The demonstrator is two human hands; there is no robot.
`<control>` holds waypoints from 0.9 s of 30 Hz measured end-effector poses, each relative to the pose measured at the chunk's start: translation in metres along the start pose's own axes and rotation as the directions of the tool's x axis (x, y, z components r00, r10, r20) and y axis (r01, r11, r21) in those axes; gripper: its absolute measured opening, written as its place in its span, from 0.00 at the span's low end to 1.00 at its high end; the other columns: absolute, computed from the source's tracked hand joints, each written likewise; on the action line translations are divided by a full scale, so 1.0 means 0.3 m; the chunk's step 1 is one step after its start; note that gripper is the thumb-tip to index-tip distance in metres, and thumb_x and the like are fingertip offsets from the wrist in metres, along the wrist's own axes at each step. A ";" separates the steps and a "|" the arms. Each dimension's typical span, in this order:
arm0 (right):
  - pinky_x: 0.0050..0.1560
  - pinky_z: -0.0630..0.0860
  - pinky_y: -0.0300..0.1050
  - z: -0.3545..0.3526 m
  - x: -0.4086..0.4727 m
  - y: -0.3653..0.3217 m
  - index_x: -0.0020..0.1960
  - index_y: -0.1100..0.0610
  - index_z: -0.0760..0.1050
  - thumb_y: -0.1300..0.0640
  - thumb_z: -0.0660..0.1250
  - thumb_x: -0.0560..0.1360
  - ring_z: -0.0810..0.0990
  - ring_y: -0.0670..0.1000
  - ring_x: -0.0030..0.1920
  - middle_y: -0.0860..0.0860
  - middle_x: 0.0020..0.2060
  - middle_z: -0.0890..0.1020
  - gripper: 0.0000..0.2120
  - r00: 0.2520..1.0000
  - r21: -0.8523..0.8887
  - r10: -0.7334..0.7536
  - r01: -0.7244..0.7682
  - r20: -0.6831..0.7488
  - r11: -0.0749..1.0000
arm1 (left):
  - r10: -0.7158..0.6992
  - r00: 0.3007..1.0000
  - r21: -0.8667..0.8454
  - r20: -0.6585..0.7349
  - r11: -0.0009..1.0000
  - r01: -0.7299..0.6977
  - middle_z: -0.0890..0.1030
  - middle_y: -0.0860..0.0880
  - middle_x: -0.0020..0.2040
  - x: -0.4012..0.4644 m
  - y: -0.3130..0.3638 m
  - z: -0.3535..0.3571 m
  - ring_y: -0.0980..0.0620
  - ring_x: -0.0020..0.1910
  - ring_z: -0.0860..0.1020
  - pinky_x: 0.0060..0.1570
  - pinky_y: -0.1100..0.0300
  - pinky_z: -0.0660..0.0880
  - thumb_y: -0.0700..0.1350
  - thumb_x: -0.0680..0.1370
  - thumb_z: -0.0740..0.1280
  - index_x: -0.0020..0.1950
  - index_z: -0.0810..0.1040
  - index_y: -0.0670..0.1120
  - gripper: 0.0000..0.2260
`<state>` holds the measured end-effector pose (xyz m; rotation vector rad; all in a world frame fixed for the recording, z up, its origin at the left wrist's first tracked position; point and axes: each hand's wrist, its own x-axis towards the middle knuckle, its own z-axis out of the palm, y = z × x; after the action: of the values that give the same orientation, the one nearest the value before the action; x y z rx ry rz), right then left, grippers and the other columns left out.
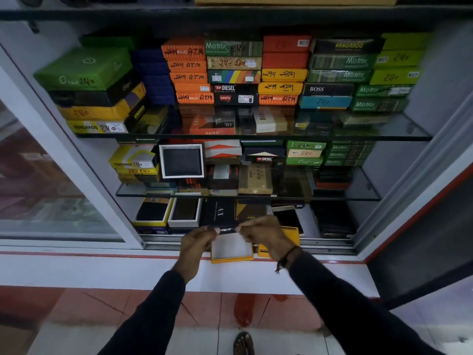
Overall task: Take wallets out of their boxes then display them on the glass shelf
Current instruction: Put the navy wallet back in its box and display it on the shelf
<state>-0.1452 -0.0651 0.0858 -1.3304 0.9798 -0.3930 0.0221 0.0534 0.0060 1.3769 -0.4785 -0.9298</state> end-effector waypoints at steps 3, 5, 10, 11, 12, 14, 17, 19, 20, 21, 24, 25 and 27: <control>0.44 0.84 0.46 0.160 -0.031 0.052 0.46 0.64 0.85 0.65 0.75 0.70 0.84 0.50 0.37 0.57 0.40 0.87 0.05 0.979 -0.165 -0.162 0.141 -0.122 0.976 | 0.004 1.000 -0.026 0.010 1.000 -0.004 0.86 0.44 0.44 0.008 -0.037 0.022 0.47 0.45 0.83 0.47 0.55 0.79 0.32 0.75 0.70 0.50 0.85 0.42 0.08; 0.50 0.82 0.41 0.216 -0.035 0.076 0.45 0.61 0.86 0.62 0.74 0.72 0.85 0.49 0.44 0.55 0.42 0.88 0.04 0.947 -0.325 -0.259 0.188 -0.190 0.927 | -0.014 1.000 -0.058 0.024 0.998 0.015 0.86 0.42 0.49 0.002 -0.053 0.020 0.46 0.49 0.84 0.51 0.53 0.80 0.34 0.74 0.70 0.53 0.84 0.41 0.09; 0.51 0.80 0.39 0.199 -0.053 0.060 0.48 0.61 0.86 0.60 0.73 0.73 0.86 0.50 0.48 0.55 0.45 0.88 0.07 0.954 -0.476 -0.298 0.244 -0.041 0.845 | -0.047 0.996 -0.049 0.078 0.998 0.051 0.85 0.37 0.52 -0.017 -0.066 -0.042 0.40 0.52 0.82 0.52 0.51 0.79 0.39 0.74 0.70 0.55 0.83 0.36 0.12; 0.49 0.81 0.40 0.172 -0.055 0.047 0.48 0.62 0.86 0.60 0.73 0.73 0.86 0.51 0.46 0.55 0.45 0.88 0.07 0.956 -0.473 -0.295 0.263 0.008 0.841 | -0.058 0.995 -0.048 0.080 0.997 0.062 0.83 0.35 0.52 -0.019 -0.062 -0.053 0.39 0.52 0.81 0.54 0.48 0.77 0.39 0.74 0.71 0.55 0.83 0.33 0.13; 0.46 0.81 0.41 0.131 -0.052 0.031 0.49 0.63 0.86 0.61 0.73 0.73 0.86 0.51 0.43 0.56 0.44 0.88 0.07 0.958 -0.466 -0.281 0.275 0.060 0.841 | -0.071 0.995 -0.049 0.074 0.996 0.075 0.82 0.34 0.51 -0.023 -0.054 -0.062 0.38 0.52 0.80 0.55 0.46 0.76 0.39 0.74 0.72 0.55 0.82 0.31 0.14; 0.42 0.81 0.40 0.023 -0.030 -0.010 0.51 0.64 0.85 0.61 0.74 0.73 0.83 0.50 0.41 0.58 0.44 0.87 0.09 0.975 -0.410 -0.181 0.220 0.133 0.885 | -0.083 0.995 -0.061 0.059 0.994 0.086 0.82 0.33 0.50 -0.032 -0.038 -0.082 0.37 0.51 0.81 0.57 0.45 0.76 0.41 0.72 0.73 0.55 0.82 0.31 0.17; 0.47 0.81 0.41 -0.148 0.004 -0.057 0.55 0.65 0.83 0.61 0.74 0.72 0.83 0.51 0.47 0.59 0.51 0.86 0.13 0.979 -0.198 0.046 -0.006 0.200 0.980 | -0.110 0.992 -0.129 0.063 0.985 0.117 0.83 0.32 0.50 -0.042 -0.017 -0.105 0.38 0.49 0.83 0.57 0.45 0.78 0.41 0.71 0.72 0.52 0.84 0.36 0.13; 0.45 0.80 0.39 -0.215 0.028 -0.065 0.57 0.63 0.82 0.61 0.73 0.73 0.83 0.49 0.48 0.55 0.49 0.86 0.14 0.958 -0.115 0.149 -0.124 0.245 0.986 | -0.125 0.988 -0.167 0.093 0.976 0.140 0.85 0.35 0.49 -0.040 -0.014 -0.106 0.39 0.48 0.84 0.54 0.48 0.81 0.40 0.72 0.70 0.49 0.86 0.38 0.09; 0.43 0.80 0.37 -0.234 0.042 -0.057 0.57 0.63 0.82 0.62 0.73 0.73 0.83 0.48 0.47 0.53 0.47 0.86 0.13 0.945 -0.055 0.193 -0.185 0.264 0.981 | -0.128 0.984 -0.171 0.126 0.974 0.148 0.86 0.36 0.48 -0.041 -0.014 -0.094 0.40 0.47 0.85 0.52 0.50 0.83 0.40 0.73 0.69 0.49 0.86 0.39 0.09; 0.41 0.80 0.36 -0.245 0.052 -0.049 0.57 0.63 0.82 0.63 0.72 0.74 0.83 0.47 0.44 0.53 0.45 0.86 0.12 0.932 0.023 0.235 -0.251 0.277 0.968 | -0.123 0.979 -0.183 0.164 0.971 0.152 0.86 0.37 0.47 -0.043 -0.011 -0.076 0.41 0.47 0.86 0.50 0.51 0.83 0.40 0.73 0.68 0.49 0.87 0.40 0.10; 0.39 0.82 0.36 -0.253 0.075 0.009 0.61 0.65 0.78 0.66 0.69 0.76 0.83 0.48 0.42 0.56 0.48 0.84 0.14 0.906 0.267 0.310 -0.387 0.289 0.883 | -0.123 0.963 -0.259 0.240 0.948 0.186 0.87 0.38 0.47 -0.038 0.008 -0.029 0.43 0.45 0.86 0.48 0.54 0.83 0.40 0.71 0.68 0.50 0.87 0.40 0.11; 0.40 0.82 0.37 -0.244 0.079 0.031 0.64 0.66 0.76 0.67 0.68 0.76 0.82 0.49 0.43 0.58 0.51 0.83 0.16 0.900 0.333 0.325 -0.413 0.290 0.847 | -0.114 0.956 -0.269 0.270 0.945 0.189 0.87 0.37 0.48 -0.038 0.022 -0.018 0.42 0.46 0.86 0.49 0.53 0.83 0.41 0.69 0.71 0.51 0.87 0.39 0.13; 0.44 0.81 0.41 -0.208 0.075 0.063 0.64 0.67 0.75 0.68 0.64 0.78 0.81 0.52 0.48 0.60 0.55 0.81 0.15 0.880 0.353 0.367 -0.461 0.303 0.814 | -0.096 0.936 -0.229 0.339 0.956 0.181 0.85 0.35 0.54 -0.034 0.041 -0.003 0.39 0.53 0.84 0.53 0.51 0.83 0.39 0.67 0.73 0.58 0.83 0.35 0.20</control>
<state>-0.1863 -0.1161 0.0642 -0.7211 0.9066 -0.0982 0.0202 0.0611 0.0198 1.0338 -0.4911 -1.3005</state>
